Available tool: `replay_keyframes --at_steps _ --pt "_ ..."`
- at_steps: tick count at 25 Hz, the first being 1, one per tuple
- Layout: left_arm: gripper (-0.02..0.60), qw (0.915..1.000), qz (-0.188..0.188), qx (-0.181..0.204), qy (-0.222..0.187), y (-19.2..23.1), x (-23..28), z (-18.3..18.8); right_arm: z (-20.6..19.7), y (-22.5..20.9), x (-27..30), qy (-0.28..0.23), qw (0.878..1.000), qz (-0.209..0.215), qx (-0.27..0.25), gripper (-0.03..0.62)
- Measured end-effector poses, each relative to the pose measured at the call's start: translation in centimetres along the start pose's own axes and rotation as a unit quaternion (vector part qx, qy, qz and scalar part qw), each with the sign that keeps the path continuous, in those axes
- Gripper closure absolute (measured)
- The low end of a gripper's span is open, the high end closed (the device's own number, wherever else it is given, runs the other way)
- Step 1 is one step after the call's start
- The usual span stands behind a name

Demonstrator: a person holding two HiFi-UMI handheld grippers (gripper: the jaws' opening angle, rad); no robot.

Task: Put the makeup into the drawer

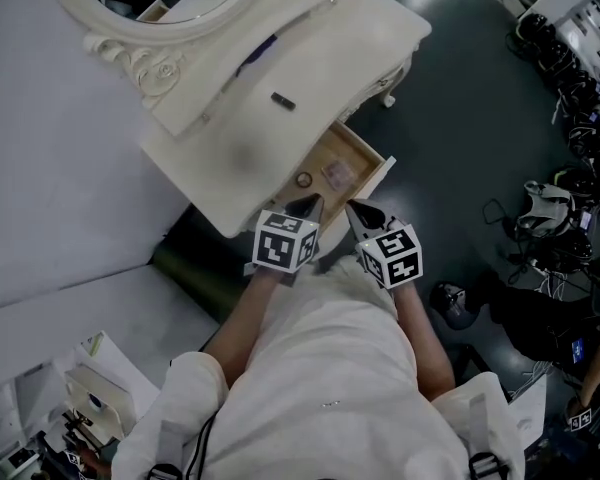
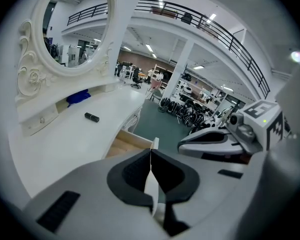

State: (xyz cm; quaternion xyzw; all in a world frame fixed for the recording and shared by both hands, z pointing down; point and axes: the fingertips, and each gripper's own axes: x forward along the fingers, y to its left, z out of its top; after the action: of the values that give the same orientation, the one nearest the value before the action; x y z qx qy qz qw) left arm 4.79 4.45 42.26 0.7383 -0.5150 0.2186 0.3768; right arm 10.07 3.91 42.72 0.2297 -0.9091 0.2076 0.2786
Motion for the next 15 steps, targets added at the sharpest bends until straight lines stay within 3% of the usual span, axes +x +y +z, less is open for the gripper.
replay_keyframes --at_steps 15 --pt "0.571 0.9993 -0.031 0.019 0.010 2.7 -0.8 -0.3 0.1 2.0 2.2 0.014 0.999 -0.033 0.008 0.581"
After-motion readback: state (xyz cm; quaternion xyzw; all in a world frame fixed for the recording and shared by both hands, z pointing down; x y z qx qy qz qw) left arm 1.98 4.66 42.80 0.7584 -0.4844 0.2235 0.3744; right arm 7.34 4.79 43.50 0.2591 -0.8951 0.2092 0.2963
